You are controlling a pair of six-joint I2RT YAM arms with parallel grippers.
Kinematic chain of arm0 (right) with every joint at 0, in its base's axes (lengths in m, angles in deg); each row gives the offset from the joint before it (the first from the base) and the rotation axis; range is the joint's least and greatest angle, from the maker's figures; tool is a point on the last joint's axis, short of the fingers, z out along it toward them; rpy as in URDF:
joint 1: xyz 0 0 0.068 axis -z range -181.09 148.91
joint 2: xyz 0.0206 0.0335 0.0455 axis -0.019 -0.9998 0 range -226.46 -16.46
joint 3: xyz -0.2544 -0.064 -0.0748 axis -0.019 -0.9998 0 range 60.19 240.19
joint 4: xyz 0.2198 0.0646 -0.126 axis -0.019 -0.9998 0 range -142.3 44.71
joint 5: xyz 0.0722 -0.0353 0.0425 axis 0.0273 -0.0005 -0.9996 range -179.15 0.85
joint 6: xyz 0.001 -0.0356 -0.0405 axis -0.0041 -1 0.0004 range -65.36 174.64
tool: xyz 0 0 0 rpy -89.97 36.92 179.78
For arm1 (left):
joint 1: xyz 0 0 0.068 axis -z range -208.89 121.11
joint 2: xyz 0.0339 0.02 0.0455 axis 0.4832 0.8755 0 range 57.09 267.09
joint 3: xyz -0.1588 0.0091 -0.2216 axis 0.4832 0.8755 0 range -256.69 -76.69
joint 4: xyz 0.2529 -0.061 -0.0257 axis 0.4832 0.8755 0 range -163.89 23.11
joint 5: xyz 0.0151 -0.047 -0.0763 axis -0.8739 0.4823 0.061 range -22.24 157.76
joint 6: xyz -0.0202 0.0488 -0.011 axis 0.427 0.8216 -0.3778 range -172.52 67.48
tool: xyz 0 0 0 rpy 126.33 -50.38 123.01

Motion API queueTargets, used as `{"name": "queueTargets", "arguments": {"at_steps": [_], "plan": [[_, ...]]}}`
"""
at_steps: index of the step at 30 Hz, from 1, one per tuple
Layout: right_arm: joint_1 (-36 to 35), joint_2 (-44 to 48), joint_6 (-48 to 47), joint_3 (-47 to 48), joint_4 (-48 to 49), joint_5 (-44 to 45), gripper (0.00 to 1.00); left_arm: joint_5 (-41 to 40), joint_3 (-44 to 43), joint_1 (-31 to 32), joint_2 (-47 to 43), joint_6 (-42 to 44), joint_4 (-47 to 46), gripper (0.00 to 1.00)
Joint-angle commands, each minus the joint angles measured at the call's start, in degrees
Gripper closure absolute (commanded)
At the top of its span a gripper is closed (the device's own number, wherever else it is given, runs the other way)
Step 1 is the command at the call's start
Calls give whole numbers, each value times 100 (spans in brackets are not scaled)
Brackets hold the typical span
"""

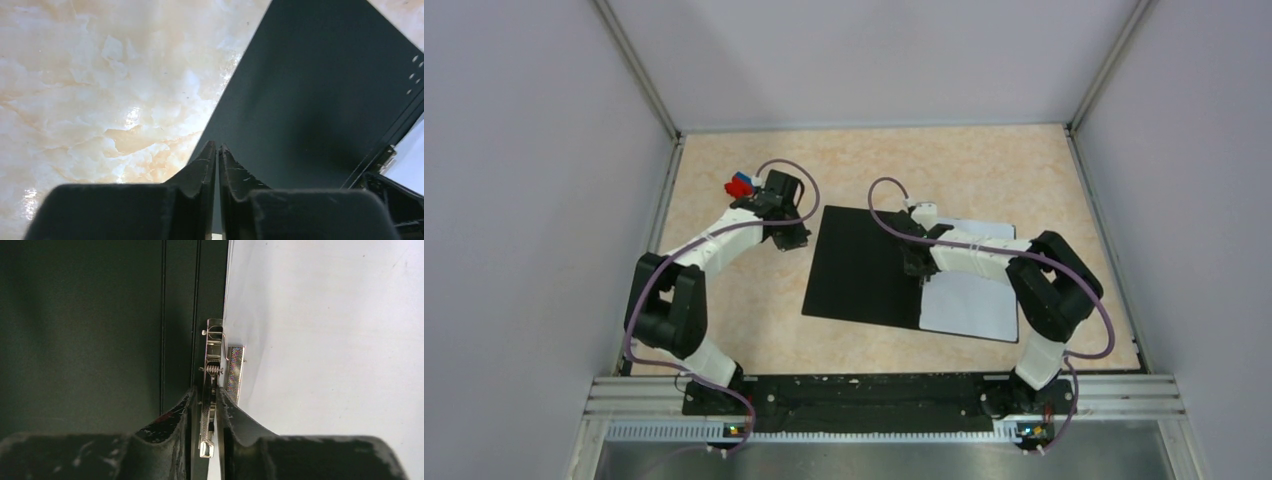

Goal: Put the files into the folder

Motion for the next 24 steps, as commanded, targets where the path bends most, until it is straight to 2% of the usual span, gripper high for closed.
{"name": "queueTargets", "arguments": {"at_steps": [1, 3, 6, 8, 17, 24], "plan": [[-41, -253, -121, 63, 187, -128, 87, 62, 158, -36, -81, 157, -198, 84], [-41, -168, -225, 20, 284, -306, 99, 207, 222, -55, -4, 243, -211, 75], [4, 174, -371, -94, 393, -537, 100, 299, 374, -64, 18, 348, -291, 56], [75, 449, -450, -132, 392, -699, 100, 525, 467, -81, 0, 373, -333, 49], [454, 1263, -651, -395, 490, -1512, 100, 926, 606, -223, 65, 658, -420, 41], [604, 1720, -701, -455, 423, -1805, 100, 1796, 704, -590, 102, 949, -517, 30]]}}
